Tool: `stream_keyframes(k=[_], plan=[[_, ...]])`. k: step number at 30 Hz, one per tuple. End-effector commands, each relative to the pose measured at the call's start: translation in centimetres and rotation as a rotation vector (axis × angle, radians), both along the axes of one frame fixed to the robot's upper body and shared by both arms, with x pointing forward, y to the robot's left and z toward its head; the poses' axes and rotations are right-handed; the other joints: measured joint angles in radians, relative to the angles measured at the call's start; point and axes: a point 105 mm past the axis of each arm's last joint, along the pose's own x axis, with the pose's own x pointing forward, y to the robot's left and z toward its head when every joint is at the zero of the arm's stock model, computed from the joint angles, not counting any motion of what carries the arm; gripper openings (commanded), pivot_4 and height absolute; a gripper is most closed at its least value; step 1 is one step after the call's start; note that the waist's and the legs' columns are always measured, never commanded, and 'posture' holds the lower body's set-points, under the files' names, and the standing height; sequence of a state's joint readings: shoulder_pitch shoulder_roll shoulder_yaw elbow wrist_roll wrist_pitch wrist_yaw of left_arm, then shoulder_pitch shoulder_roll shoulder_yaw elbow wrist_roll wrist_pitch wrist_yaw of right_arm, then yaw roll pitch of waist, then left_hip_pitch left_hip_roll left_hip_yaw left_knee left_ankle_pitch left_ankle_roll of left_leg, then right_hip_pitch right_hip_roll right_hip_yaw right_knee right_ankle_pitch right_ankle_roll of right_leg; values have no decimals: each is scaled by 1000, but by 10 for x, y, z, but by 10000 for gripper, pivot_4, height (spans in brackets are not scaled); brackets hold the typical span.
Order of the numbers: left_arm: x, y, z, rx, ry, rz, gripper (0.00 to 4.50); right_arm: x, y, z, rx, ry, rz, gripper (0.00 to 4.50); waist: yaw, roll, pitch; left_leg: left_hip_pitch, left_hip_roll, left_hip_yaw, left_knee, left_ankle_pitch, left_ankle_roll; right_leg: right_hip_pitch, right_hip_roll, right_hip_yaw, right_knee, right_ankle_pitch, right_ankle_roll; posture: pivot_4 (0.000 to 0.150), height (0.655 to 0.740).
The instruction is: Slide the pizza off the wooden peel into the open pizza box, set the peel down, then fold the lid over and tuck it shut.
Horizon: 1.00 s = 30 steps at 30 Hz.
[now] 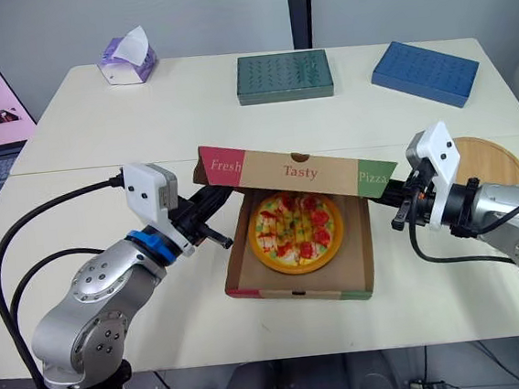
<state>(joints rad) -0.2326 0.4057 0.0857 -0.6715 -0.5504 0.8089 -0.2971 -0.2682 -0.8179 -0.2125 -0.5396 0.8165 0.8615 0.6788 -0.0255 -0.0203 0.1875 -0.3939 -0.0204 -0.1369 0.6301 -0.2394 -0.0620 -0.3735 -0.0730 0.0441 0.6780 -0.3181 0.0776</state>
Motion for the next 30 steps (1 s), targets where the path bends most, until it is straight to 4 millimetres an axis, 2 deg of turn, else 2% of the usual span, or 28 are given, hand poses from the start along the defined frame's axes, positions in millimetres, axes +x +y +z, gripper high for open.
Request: stream_keyframes(k=[1, 7, 11, 20, 30], plan=[[-4, -6, 20, -40, -60, -32, 429, -1, 0, 9, -5, -29, 24, 0, 0, 0, 0, 0, 0, 0, 0, 0, 0, 0, 0, 0, 0, 0, 0, 1500, 7400], [5, 5, 30, -56, -64, 5, 429, 1, -1, 9, -11, -28, 25, 0, -1, 0, 0, 0, 0, 0, 0, 0, 0, 0, 0, 0, 0, 0, 0, 1500, 7400], [2, 1, 30, -57, -54, -17, 429, 1, -2, 9, -14, -31, 23, 0, -3, 0, 0, 0, 0, 0, 0, 0, 0, 0, 0, 0, 0, 0, 0, 1500, 7400], [-17, -6, 0, -102, 35, -31, 429, -1, -3, 8, -14, -30, 18, 0, 0, 0, 0, 0, 0, 0, 0, 0, 0, 0, 0, 0, 0, 0, 0, 1500, 7400], [-26, 14, -30, -84, 72, 55, 429, -6, -3, 1, -23, -18, 10, 0, 1, 0, 0, 0, 0, 0, 0, 0, 0, 0, 0, 0, -1, 0, 0, 1500, 7400]])
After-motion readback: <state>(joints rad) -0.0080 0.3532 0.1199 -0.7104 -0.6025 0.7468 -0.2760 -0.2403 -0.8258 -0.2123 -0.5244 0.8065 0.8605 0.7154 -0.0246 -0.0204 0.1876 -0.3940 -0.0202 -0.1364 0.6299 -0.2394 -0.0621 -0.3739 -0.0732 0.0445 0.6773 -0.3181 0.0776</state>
